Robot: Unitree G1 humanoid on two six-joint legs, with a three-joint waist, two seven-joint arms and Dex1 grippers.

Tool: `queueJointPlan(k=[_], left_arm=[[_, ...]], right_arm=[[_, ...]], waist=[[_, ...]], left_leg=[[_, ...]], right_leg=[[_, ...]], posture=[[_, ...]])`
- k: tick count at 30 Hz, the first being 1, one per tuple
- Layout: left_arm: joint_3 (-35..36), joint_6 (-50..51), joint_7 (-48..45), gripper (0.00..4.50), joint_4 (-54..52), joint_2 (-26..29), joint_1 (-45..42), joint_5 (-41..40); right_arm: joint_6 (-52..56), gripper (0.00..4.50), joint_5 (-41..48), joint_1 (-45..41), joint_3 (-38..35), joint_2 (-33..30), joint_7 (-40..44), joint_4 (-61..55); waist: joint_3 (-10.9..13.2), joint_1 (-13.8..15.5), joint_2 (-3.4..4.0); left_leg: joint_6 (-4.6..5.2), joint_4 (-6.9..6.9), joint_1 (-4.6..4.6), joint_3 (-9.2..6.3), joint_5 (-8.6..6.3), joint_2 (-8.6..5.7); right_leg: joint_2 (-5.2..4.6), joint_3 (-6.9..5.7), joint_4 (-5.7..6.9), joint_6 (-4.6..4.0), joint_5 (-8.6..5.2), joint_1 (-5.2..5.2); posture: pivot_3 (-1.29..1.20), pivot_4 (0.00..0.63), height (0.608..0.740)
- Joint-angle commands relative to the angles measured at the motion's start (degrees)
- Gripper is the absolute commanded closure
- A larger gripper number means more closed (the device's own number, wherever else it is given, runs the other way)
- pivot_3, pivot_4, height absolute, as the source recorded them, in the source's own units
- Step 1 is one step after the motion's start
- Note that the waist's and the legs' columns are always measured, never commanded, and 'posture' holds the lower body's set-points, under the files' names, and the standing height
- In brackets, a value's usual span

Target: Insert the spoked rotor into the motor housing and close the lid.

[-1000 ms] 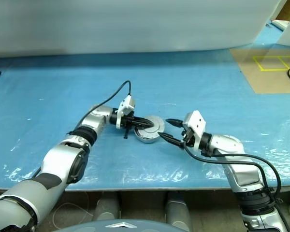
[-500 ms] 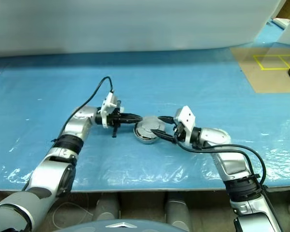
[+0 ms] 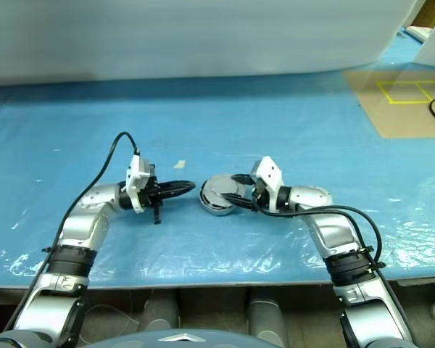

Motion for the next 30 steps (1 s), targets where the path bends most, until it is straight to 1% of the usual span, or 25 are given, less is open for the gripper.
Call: queueJointPlan(k=[1,10,23,26,29,30], left_arm=[[1.3,0.5,2.7,4.47,-3.7,0.7,1.5,-1.9],[0.8,1.0,5.3,4.47,-4.5,1.7,2.0,-3.4],[0.2,0.8,6.3,4.47,-3.8,1.7,1.7,-3.5],[0.2,0.8,6.5,4.50,-3.7,1.8,1.7,-3.4],[0.4,0.7,6.9,4.50,-3.4,1.9,1.6,-3.4],[0.4,0.7,7.0,4.50,-3.3,1.9,1.6,-3.4]], right_arm=[[-1.6,1.53,-0.7,-1.6,0.1,0.8,0.3,0.8],[-0.7,1.53,-2.1,-3.1,1.5,2.0,1.8,1.6],[0.7,1.53,-4.6,-5.2,3.6,5.0,1.4,3.9],[0.0,0.97,-5.2,-5.5,4.0,5.0,2.0,4.6],[-0.2,0.02,-5.3,-5.6,4.0,5.1,2.1,4.8],[-0.1,0.02,-5.3,-5.6,4.0,5.2,2.2,4.9]], waist=[[0.0,-0.1,0.00],[0.0,-0.2,0.00],[0.0,-0.6,0.00],[0.0,-0.9,0.00],[0.0,-1.0,0.00],[0.0,-1.0,0.00]], left_leg=[[0.00,0.01,0.01,0.02,0.00,0.00],[0.03,0.04,0.04,0.06,0.02,0.00],[0.05,0.08,0.10,0.07,0.03,0.01],[0.06,0.09,0.09,0.07,0.03,0.01],[0.07,0.09,0.08,0.07,0.04,0.00],[0.07,0.10,0.08,0.07,0.04,0.00]], right_leg=[[0.00,0.00,0.00,0.00,0.00,0.00],[0.01,0.03,0.02,0.00,0.00,-0.01],[0.02,0.04,0.10,0.00,0.00,-0.01],[0.01,0.04,0.10,0.00,0.00,0.00],[0.01,0.04,0.10,-0.01,0.00,-0.01],[0.02,0.04,0.10,-0.01,0.00,0.00]], posture=[[0.00,0.150,0.740],[0.00,0.150,0.740],[0.00,0.150,0.740],[0.00,0.150,0.740],[0.00,0.150,0.740],[0.00,0.150,0.740]])
